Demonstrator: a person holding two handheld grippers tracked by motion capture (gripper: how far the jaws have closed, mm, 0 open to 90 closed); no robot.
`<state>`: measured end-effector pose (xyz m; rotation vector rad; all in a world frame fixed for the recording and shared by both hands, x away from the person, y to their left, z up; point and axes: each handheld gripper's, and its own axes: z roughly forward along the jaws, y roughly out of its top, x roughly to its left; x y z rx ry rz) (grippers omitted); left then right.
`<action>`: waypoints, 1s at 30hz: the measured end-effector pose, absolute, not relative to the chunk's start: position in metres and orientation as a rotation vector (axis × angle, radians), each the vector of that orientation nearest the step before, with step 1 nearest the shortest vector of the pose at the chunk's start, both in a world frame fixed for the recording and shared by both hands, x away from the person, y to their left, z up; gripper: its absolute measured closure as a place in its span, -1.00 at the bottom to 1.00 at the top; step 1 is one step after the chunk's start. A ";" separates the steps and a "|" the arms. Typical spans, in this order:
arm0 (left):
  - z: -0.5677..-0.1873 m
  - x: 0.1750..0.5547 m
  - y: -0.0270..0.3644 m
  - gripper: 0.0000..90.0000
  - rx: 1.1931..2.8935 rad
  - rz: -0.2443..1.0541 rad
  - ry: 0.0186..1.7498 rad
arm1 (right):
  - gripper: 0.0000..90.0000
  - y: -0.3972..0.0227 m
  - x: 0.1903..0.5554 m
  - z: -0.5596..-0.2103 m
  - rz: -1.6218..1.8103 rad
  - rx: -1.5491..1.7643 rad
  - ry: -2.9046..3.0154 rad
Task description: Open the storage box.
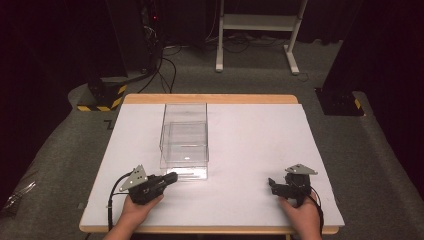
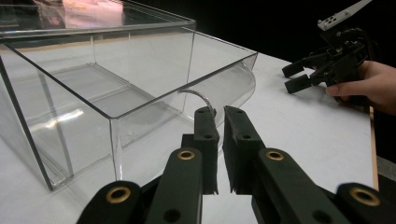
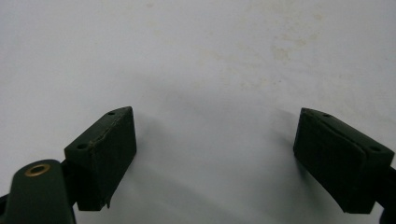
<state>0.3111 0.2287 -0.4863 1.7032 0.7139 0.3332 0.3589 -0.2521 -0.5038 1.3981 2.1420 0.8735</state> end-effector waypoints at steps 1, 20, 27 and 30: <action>-0.486 0.310 0.228 0.87 1.706 0.329 0.712 | -0.70 -0.252 0.359 -0.504 0.873 1.398 2.142; -0.487 0.290 0.226 0.89 1.743 0.304 0.677 | -0.70 -0.252 0.359 -0.504 0.873 1.396 2.141; -0.487 0.281 0.230 0.89 1.749 0.287 0.665 | -0.70 -0.252 0.359 -0.504 0.870 1.393 2.141; -0.488 0.277 0.231 0.89 1.745 0.283 0.668 | -0.70 -0.252 0.359 -0.504 0.870 1.393 2.141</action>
